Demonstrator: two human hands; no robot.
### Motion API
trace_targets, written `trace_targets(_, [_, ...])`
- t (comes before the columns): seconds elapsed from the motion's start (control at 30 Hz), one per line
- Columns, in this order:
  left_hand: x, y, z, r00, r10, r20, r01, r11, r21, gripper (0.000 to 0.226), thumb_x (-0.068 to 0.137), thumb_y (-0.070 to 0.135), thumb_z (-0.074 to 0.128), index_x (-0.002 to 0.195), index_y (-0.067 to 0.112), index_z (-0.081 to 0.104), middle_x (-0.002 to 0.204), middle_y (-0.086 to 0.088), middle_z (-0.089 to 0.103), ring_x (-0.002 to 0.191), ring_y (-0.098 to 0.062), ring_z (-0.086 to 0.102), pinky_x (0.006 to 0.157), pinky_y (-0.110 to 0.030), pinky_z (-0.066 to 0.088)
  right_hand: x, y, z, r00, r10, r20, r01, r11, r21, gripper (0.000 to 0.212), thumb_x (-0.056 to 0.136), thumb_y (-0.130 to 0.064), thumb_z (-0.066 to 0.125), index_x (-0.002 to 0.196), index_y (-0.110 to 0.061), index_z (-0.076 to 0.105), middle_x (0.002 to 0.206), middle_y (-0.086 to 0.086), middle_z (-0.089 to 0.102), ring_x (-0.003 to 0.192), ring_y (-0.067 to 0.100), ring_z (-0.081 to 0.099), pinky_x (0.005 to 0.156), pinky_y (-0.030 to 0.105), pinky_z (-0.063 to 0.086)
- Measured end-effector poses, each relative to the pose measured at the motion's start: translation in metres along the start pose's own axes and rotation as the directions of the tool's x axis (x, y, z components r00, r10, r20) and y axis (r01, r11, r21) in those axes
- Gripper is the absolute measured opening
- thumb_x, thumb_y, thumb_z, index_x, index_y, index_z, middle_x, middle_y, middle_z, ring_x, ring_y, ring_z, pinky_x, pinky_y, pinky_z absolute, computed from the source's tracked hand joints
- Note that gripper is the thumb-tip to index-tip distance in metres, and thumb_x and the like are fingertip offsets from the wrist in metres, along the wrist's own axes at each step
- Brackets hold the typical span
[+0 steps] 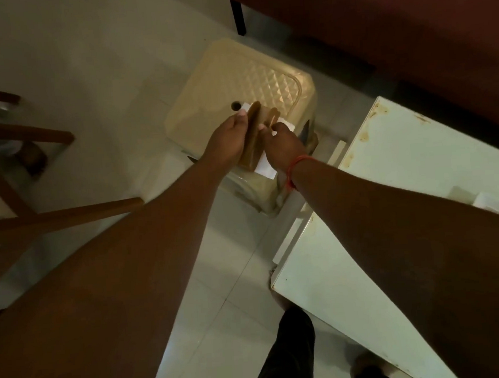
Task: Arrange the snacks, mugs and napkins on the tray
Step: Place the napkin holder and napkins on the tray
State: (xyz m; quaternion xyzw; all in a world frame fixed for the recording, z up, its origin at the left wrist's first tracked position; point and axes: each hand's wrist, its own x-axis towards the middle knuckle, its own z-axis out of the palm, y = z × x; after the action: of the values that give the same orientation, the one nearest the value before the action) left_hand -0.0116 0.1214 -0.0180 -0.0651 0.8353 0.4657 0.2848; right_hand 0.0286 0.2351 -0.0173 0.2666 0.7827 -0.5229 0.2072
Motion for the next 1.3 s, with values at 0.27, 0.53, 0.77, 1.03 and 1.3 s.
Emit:
trace_targets(0.27, [-0.007, 0.002, 0.005, 0.993, 0.053, -0.102, -0.060, 0.996, -0.066, 0.048, 0.103, 0.048, 0.028, 0.128, 0.023, 0.061, 0.120, -0.002, 0.066, 0.110, -0.014, 0.060, 0.097, -0.031, 0.046, -0.008, -0.012, 0.009, 1.000, 0.009, -0.007, -0.008, 0.983, 0.185, 0.047, 0.104, -0.039, 0.042, 0.141, -0.010, 0.047, 0.132, 0.008, 0.060, 0.117, 0.024, 0.059, 0.089, 0.027, 0.041])
trace_targets(0.53, [-0.052, 0.025, 0.067, 0.971, 0.096, -0.218, -0.117, 0.989, -0.086, 0.045, 0.101, 0.048, 0.033, 0.119, 0.023, 0.066, 0.112, -0.002, 0.070, 0.106, -0.017, 0.064, 0.100, -0.042, 0.050, -0.060, 0.029, -0.042, 0.996, -0.058, -0.069, 0.078, 0.936, 0.343, 0.029, 0.094, -0.025, 0.057, 0.122, -0.020, 0.061, 0.109, 0.000, 0.070, 0.096, 0.015, 0.067, 0.085, 0.027, 0.054])
trace_targets(0.77, [-0.128, 0.036, 0.202, 0.995, 0.084, 0.055, -0.072, 0.981, -0.183, 0.057, 0.089, 0.064, 0.028, 0.117, 0.030, 0.064, 0.109, 0.006, 0.070, 0.105, -0.013, 0.066, 0.096, -0.047, 0.053, -0.148, 0.135, -0.129, 0.967, 0.049, -0.249, 0.062, 0.905, 0.421, 0.024, 0.093, -0.009, 0.058, 0.107, -0.025, 0.049, 0.085, -0.017, 0.053, 0.068, 0.002, 0.058, 0.049, 0.001, 0.042])
trace_targets(1.03, [-0.210, 0.044, 0.350, 0.935, 0.033, 0.353, 0.042, 0.978, -0.203, 0.046, 0.082, 0.068, 0.030, 0.094, 0.046, 0.069, 0.108, 0.012, 0.069, 0.109, -0.008, 0.063, 0.102, -0.048, 0.048, -0.213, 0.272, -0.208, 0.883, 0.308, -0.353, -0.139, 0.892, 0.430, 0.033, 0.078, -0.023, 0.054, 0.107, -0.037, 0.062, 0.106, 0.000, 0.061, 0.094, 0.022, 0.066, 0.078, 0.041, 0.060])
trace_targets(1.3, [-0.223, 0.040, 0.419, 0.895, -0.039, 0.444, 0.080, 0.994, -0.073, 0.049, 0.088, 0.065, 0.026, 0.114, 0.046, 0.062, 0.122, 0.008, 0.066, 0.114, -0.009, 0.060, 0.101, -0.045, 0.049, -0.225, 0.327, -0.238, 0.867, 0.400, -0.297, -0.210, 0.834, 0.509, 0.042, 0.075, -0.024, 0.053, 0.116, -0.029, 0.060, 0.111, 0.005, 0.058, 0.092, 0.023, 0.065, 0.085, 0.046, 0.058])
